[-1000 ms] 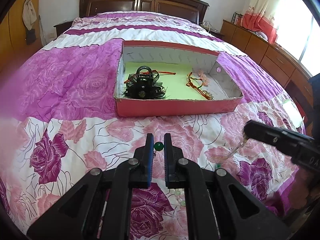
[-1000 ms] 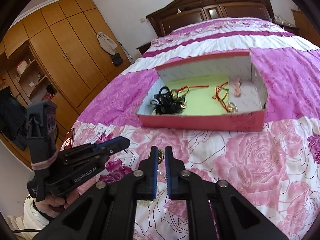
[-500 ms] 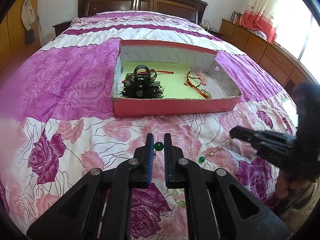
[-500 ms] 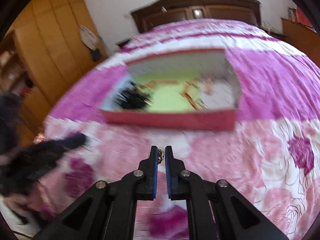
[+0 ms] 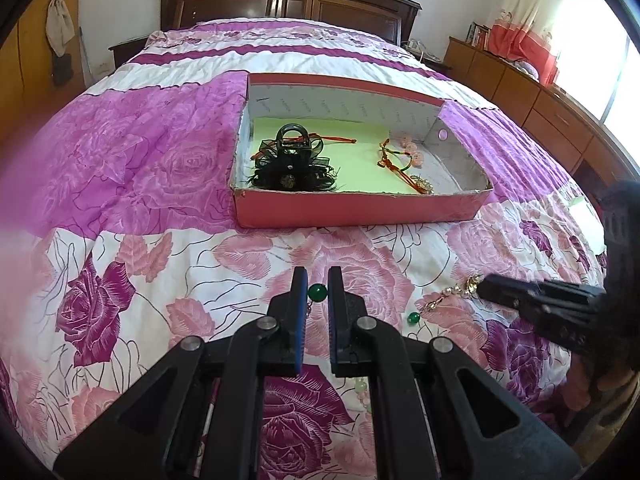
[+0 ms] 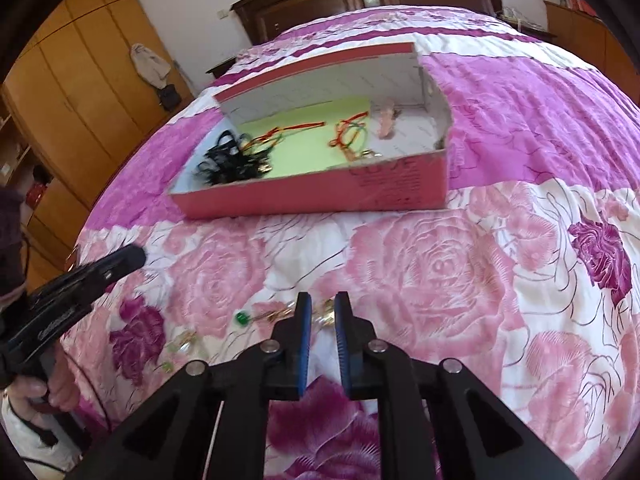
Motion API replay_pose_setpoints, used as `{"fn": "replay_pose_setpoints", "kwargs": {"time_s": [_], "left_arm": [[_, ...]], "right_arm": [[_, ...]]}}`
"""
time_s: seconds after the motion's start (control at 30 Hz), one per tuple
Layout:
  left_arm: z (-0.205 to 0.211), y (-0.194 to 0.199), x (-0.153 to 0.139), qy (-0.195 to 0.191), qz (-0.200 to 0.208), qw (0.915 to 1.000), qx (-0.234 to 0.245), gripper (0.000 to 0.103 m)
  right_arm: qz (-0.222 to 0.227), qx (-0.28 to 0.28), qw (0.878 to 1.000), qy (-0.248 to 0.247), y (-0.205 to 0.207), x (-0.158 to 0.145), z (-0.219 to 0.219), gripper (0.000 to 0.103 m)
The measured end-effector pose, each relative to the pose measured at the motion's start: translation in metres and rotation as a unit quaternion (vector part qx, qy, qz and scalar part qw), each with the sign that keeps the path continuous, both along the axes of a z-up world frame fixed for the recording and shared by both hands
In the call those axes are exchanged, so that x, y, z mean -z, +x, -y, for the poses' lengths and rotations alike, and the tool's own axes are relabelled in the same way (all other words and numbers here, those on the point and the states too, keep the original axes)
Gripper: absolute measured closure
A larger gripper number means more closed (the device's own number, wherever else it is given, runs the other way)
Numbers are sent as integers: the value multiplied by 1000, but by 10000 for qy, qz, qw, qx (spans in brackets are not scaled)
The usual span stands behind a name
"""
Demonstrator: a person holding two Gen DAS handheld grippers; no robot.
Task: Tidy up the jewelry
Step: 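Close the right tool on the green jade bead bracelet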
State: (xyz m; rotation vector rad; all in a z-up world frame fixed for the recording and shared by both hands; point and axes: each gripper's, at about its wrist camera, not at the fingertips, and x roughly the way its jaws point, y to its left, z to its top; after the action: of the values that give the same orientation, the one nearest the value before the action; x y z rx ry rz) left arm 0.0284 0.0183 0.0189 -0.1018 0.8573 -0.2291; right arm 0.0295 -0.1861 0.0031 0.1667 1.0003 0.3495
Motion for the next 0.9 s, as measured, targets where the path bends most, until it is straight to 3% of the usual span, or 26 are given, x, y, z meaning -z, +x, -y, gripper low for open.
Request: {"fn": "replay_pose_setpoints", "kwargs": {"time_s": [0.3,0.77,0.9], "left_arm": [[-6,-2,2,33,-15,10000,-84,102],[-10,-1,6,40,-54,9999,-133,102],[-10,-1,6,40,-56,9999,-134,102]], "right_arm": [[-466,-812,9949,387,-10,10,-48,87],[-780,-1369,9873,-184,-13,35,-91,87],[-657,-1396,9876,-280,-15,34,-94,92]]}}
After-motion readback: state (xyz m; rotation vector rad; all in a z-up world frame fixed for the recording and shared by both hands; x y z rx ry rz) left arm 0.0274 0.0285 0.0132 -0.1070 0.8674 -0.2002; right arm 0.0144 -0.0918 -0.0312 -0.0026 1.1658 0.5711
